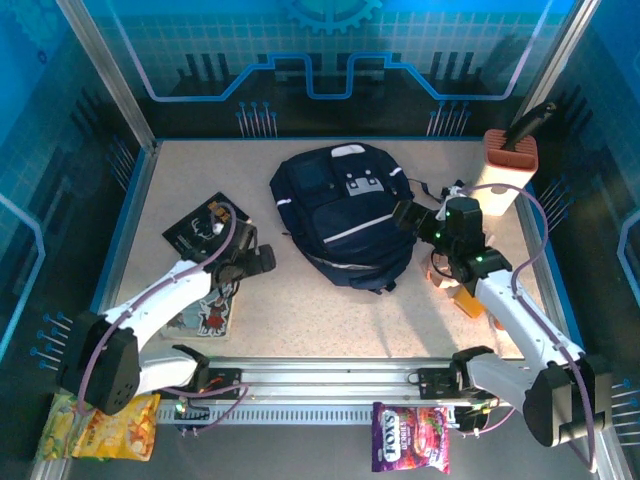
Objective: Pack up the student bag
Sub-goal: Move the book to the center of the table.
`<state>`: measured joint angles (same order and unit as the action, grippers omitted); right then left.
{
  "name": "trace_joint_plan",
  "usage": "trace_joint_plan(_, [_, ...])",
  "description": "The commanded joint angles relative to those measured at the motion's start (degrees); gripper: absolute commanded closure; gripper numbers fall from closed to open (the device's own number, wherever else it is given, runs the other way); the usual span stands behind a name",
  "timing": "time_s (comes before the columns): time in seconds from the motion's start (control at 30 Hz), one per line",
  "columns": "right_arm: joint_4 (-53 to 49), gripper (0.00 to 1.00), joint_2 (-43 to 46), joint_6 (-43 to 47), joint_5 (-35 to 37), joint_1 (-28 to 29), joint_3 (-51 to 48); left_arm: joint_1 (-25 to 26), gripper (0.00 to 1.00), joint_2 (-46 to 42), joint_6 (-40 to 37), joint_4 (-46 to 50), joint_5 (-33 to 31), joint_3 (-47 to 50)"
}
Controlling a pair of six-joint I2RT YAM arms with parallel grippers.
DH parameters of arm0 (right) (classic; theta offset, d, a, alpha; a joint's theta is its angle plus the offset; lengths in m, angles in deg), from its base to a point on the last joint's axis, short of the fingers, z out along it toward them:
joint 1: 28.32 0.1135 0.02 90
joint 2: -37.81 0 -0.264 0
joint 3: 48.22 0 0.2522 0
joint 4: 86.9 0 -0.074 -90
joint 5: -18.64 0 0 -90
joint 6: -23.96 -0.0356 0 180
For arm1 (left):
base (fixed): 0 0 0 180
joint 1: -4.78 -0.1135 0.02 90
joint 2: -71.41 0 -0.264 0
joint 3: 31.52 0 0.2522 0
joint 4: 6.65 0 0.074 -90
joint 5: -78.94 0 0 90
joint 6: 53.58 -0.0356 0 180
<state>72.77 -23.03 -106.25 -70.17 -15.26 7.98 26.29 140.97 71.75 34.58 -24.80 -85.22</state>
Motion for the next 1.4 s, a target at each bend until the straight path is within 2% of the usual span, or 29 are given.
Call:
trace_joint_plan(0.0, [2.68, 0.00, -0.96, -2.04, -1.41, 0.92, 0.87, -0.73, 0.01, -1.47, 5.91, 2.34, -0.15, 3.28])
trace_joint_plan(0.33, [2.28, 0.00, -1.87, -2.31, -1.33, 1.82, 1.20, -1.30, 0.01, 5.04, 5.18, 1.40, 0.52, 4.70])
trace_joint_plan(0.47, [2.26, 0.00, -1.57, -2.42, -1.03, 1.79, 0.89, -1.22, 0.02, 8.05, 7.56, -0.76, 4.76, 4.85])
trace_joint_plan(0.6, [2.20, 0.00, -1.61, -2.42, -0.64, 1.82, 0.73, -0.40, 0.06, 11.60, 12.48, -7.24, 12.55, 5.84])
trace_joint_plan(0.87, [1.28, 0.00, -0.95, -1.91, 0.65, 1.88, 0.98, 10.03, 0.08, 19.55, 19.20, -13.26, 19.01, -0.51])
trace_joint_plan(1.03, [1.01, 0.00, -0.88, -2.11, 0.24, 1.79, 0.71, 14.01, 0.09, 23.41, 19.92, -15.49, 22.85, -5.51])
trace_joint_plan(1.27, [-0.39, 0.00, -0.80, -0.99, -1.17, 2.11, 2.00, 13.18, 0.04, 17.12, 15.11, -8.70, 19.61, -10.13])
trace_joint_plan(1.37, [-2.30, 0.00, -2.41, 0.49, -2.50, 4.10, 4.72, 9.63, 0.01, 12.23, 12.33, -4.82, 17.50, -10.18])
